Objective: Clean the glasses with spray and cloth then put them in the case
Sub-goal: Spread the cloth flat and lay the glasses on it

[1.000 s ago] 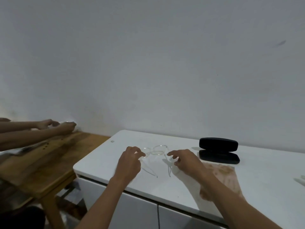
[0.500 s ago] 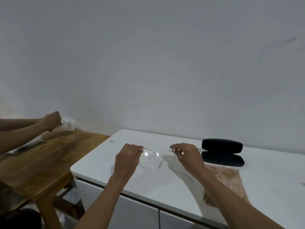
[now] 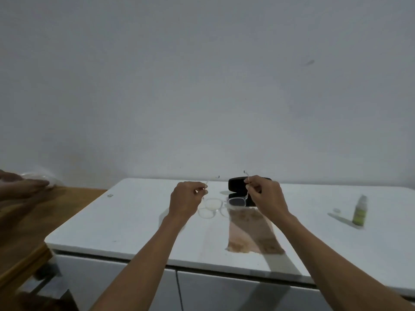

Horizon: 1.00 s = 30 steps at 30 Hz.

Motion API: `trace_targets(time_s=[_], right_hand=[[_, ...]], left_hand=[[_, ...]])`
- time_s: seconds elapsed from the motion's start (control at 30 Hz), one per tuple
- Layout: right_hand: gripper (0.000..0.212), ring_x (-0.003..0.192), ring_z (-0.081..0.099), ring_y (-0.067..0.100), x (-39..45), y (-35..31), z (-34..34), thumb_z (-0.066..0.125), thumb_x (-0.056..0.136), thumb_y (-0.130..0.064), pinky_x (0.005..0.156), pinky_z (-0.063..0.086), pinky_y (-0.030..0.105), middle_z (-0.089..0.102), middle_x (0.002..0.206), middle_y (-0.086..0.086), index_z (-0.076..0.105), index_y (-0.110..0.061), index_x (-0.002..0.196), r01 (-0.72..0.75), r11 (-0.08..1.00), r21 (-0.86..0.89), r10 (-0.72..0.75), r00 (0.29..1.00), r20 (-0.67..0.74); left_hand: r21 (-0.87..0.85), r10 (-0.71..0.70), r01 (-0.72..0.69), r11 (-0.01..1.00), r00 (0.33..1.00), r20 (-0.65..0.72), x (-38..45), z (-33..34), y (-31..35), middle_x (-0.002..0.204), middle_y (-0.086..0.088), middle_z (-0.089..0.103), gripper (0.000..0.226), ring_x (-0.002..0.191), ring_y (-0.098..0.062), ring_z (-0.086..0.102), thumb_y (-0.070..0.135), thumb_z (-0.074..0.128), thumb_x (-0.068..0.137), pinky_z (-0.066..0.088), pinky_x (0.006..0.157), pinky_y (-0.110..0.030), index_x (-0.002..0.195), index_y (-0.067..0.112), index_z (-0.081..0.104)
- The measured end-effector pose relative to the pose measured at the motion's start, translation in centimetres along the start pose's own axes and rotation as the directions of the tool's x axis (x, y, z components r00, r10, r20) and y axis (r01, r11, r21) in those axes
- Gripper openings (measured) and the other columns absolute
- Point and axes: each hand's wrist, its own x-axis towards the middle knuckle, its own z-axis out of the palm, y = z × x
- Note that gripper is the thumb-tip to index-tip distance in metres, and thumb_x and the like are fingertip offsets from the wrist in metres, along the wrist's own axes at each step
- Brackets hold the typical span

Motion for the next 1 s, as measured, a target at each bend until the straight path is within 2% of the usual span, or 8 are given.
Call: trace_targets(time_s=[0.2, 0.4, 0.67, 0.73, 0.83, 0.93, 1.0], right_hand=[[0.016, 0.069, 0.069, 0.016, -2.9, 2.6, -4.5, 0.069, 0.09, -0.013, 0.072, 0.057, 0.035, 0.073, 0.069, -0.005, 0.078, -0.022, 0.099, -0.085, 0.996, -0.042, 0.083, 0.996, -0.032], [0.015, 0.069, 0.066, 0.006, -4.6, 3.8, -5.9, 0.068, 0.09, -0.017, 0.072, 0.055, 0.03, 0.072, 0.073, -0.011, 0.078, -0.024, 0.099, -0.12, 0.99, -0.069, 0.122, 0.992, 0.015], [0.013, 0.069, 0.065, 0.004, -5.6, 4.2, -5.7, 0.069, 0.091, -0.019, 0.07, 0.052, 0.025, 0.073, 0.078, -0.012, 0.078, -0.023, 0.1, -0.133, 0.991, -0.031, 0.135, 0.986, 0.097], [0.019, 0.075, 0.067, 0.009, -5.5, 4.2, -5.9, 0.069, 0.088, -0.016, 0.074, 0.054, 0.026, 0.073, 0.08, -0.013, 0.077, -0.024, 0.103, -0.139, 0.99, -0.027, 0.142, 0.979, 0.144], [0.035, 0.082, 0.068, 0.014, -5.2, 4.3, -6.5, 0.063, 0.081, -0.006, 0.078, 0.055, 0.028, 0.075, 0.087, -0.01, 0.076, -0.027, 0.106, -0.163, 0.986, -0.028, 0.166, 0.967, 0.194], [0.046, 0.084, 0.067, 0.014, -4.7, 4.8, -7.0, 0.055, 0.078, 0.0, 0.073, 0.052, 0.023, 0.075, 0.091, -0.007, 0.076, -0.029, 0.106, -0.182, 0.982, -0.059, 0.19, 0.961, 0.199], [0.045, 0.085, 0.067, 0.011, -4.2, 5.4, -7.0, 0.054, 0.081, 0.001, 0.069, 0.049, 0.02, 0.075, 0.089, -0.009, 0.076, -0.028, 0.108, -0.201, 0.976, -0.082, 0.213, 0.959, 0.187]], left_hand=[[-0.015, 0.031, -0.029, 0.999, 0.994, 0.104, -1.5, 3.2, 3.2, 0.08, 0.006, 0.076, 0.012, 0.076, -0.012, 0.066, 0.025, 0.077, 0.086, 0.05, 0.071, -0.027, 0.096, 0.025, 0.082], [0.012, 0.042, -0.045, 0.999, 0.987, 0.156, -2.8, 4.5, 3.7, 0.084, 0.007, 0.077, 0.012, 0.076, -0.009, 0.064, 0.025, 0.078, 0.085, 0.044, 0.067, -0.024, 0.096, 0.026, 0.082], [0.013, 0.087, -0.091, 0.996, 0.976, 0.201, -3.6, 4.4, 2.8, 0.081, 0.008, 0.077, 0.013, 0.073, -0.011, 0.067, 0.026, 0.08, 0.083, 0.052, 0.071, -0.027, 0.096, 0.024, 0.082], [0.0, 0.102, -0.105, 0.994, 0.964, 0.244, -3.6, 4.1, 2.6, 0.085, 0.01, 0.077, 0.019, 0.077, -0.012, 0.068, 0.027, 0.083, 0.079, 0.055, 0.074, -0.03, 0.097, 0.024, 0.081], [0.017, 0.088, -0.096, 0.995, 0.958, 0.273, -3.5, 3.8, 2.1, 0.093, 0.015, 0.074, 0.033, 0.085, -0.011, 0.068, 0.014, 0.073, 0.075, 0.058, 0.081, -0.036, 0.104, 0.027, 0.078], [0.039, 0.077, -0.091, 0.995, 0.958, 0.276, -3.2, 3.9, 1.4, 0.094, 0.015, 0.073, 0.043, 0.086, -0.013, 0.068, 0.004, 0.063, 0.074, 0.058, 0.083, -0.038, 0.107, 0.027, 0.077], [0.048, 0.062, -0.078, 0.996, 0.957, 0.285, -2.8, 4.3, 0.9, 0.094, 0.013, 0.074, 0.041, 0.085, -0.014, 0.069, 0.003, 0.063, 0.077, 0.058, 0.083, -0.038, 0.106, 0.027, 0.078]])
